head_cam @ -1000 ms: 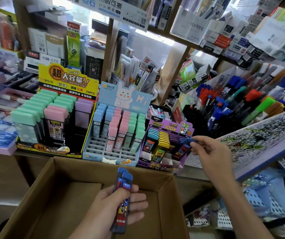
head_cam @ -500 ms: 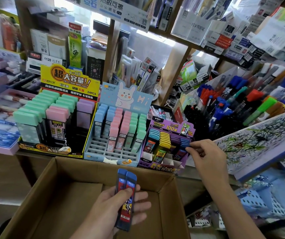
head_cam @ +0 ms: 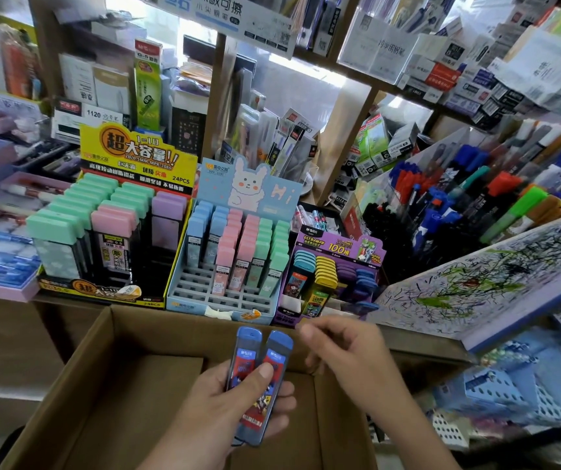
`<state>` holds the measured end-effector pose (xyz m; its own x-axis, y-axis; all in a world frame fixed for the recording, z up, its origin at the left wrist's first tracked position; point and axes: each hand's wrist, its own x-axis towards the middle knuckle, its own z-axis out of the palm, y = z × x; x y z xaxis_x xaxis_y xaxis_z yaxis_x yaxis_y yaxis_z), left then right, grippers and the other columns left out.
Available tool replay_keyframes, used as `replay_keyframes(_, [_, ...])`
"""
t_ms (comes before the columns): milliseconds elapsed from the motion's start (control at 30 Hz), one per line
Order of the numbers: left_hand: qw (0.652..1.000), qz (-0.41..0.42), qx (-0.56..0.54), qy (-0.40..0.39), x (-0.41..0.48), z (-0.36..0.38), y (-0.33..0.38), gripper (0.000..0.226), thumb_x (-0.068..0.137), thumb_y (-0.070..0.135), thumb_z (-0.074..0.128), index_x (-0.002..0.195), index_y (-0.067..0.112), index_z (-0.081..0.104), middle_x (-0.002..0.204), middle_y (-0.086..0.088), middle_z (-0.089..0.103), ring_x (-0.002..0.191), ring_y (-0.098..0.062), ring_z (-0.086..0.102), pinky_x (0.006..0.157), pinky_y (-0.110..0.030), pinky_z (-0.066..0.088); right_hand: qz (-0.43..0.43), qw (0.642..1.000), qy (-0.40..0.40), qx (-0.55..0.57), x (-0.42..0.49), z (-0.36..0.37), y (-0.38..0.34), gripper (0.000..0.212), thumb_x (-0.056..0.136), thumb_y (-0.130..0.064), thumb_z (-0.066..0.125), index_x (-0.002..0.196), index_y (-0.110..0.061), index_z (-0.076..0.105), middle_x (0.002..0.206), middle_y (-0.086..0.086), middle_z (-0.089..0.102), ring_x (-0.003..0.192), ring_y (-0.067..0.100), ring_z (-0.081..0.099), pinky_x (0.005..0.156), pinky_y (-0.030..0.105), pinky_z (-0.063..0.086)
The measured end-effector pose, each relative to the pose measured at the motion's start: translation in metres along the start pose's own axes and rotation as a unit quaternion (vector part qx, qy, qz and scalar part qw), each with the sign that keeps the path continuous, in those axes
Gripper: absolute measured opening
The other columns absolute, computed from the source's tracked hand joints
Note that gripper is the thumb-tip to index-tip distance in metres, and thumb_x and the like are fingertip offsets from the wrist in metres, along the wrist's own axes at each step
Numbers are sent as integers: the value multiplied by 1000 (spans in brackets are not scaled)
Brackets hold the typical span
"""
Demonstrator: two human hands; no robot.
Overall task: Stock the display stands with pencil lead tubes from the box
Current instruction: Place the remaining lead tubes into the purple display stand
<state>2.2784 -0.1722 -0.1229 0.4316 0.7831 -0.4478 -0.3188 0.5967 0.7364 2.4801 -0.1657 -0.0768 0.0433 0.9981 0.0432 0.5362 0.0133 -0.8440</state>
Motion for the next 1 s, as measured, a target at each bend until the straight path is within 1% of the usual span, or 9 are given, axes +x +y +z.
replay_keyframes(133, [1000, 9, 11, -4, -1, 0, -1, 37, 59, 35, 83, 92, 18, 83, 101, -21, 78, 92, -33, 78, 66, -38, 64, 37, 994, -61, 85, -4, 13, -4, 9, 94, -29, 71, 97, -26, 79, 87, 4, 78, 69, 15, 69, 56, 23, 53])
replay_keyframes(233, [1000, 10, 14, -3, -1, 0, -1, 44, 58, 38, 85, 95, 16, 82, 101, -20, 78, 93, -34, 77, 67, -38, 64, 51, 988, -61, 131, -6, 15, -6, 7, 93, -25, 73, 94, -24, 80, 85, 9, 77, 68, 16, 68, 56, 23, 53])
replay_keyframes(300, [1000, 5, 10, -2, -3, 0, -1, 48, 58, 41, 84, 98, 13, 81, 101, -20, 78, 93, -33, 77, 68, -39, 64, 55, 984, -57, 157, -7, 12, -7, 10, 91, -25, 73, 93, -18, 79, 83, 10, 77, 68, 18, 68, 55, 24, 53])
replay_keyframes(400, [1000, -10, -13, 0, -3, 0, 0, 47, 72, 40, 76, 106, 6, 74, 101, -23, 77, 93, -36, 77, 68, -44, 65, 59, 983, -28, 171, -8, 1, -10, 14, 87, -26, 74, 91, -14, 79, 80, 10, 76, 66, 17, 68, 54, 22, 54])
replay_keyframes(533, [1000, -15, -16, 15, -2, 1, 4, 47, 84, 41, 62, 111, 2, 66, 99, -23, 77, 91, -35, 77, 71, -47, 65, 43, 987, 31, 152, -7, -27, -12, 12, 81, -28, 72, 88, -21, 79, 78, 10, 76, 64, 15, 68, 55, 19, 54])
replay_keyframes(600, [1000, -15, -6, 20, -2, 3, 6, 44, 92, 40, 57, 113, 1, 65, 99, -22, 78, 90, -34, 78, 71, -45, 65, 26, 988, 74, 137, -6, -44, -11, 10, 83, -20, 72, 87, -25, 79, 75, 10, 75, 62, 14, 67, 55, 19, 55])
replay_keyframes(700, [999, -18, -1, 27, -4, 4, 8, 37, 100, 35, 52, 114, 2, 63, 97, -23, 78, 89, -35, 78, 68, -44, 65, -16, 987, 138, 83, -1, -67, -4, 20, 89, -6, 71, 88, -24, 79, 74, 11, 75, 60, 18, 68, 56, 21, 57])
replay_keyframes(800, [999, -15, 6, 34, -6, 6, 10, 33, 103, 31, 51, 112, 2, 62, 95, -24, 78, 85, -36, 78, 64, -42, 65, -42, 983, 175, 41, 6, -84, 2, 21, 90, -4, 72, 87, -23, 79, 72, 9, 75, 60, 22, 66, 56, 23, 57])
replay_keyframes(1000, [998, -6, 30, 50, -7, 9, 10, 29, 102, 24, 55, 105, -1, 67, 89, -26, 77, 70, -30, 76, 55, -37, 63, -90, 971, 220, -10, 21, -97, 12, 30, 92, -3, 71, 92, -32, 78, 73, 1, 76, 65, 17, 71, 63, 21, 60])
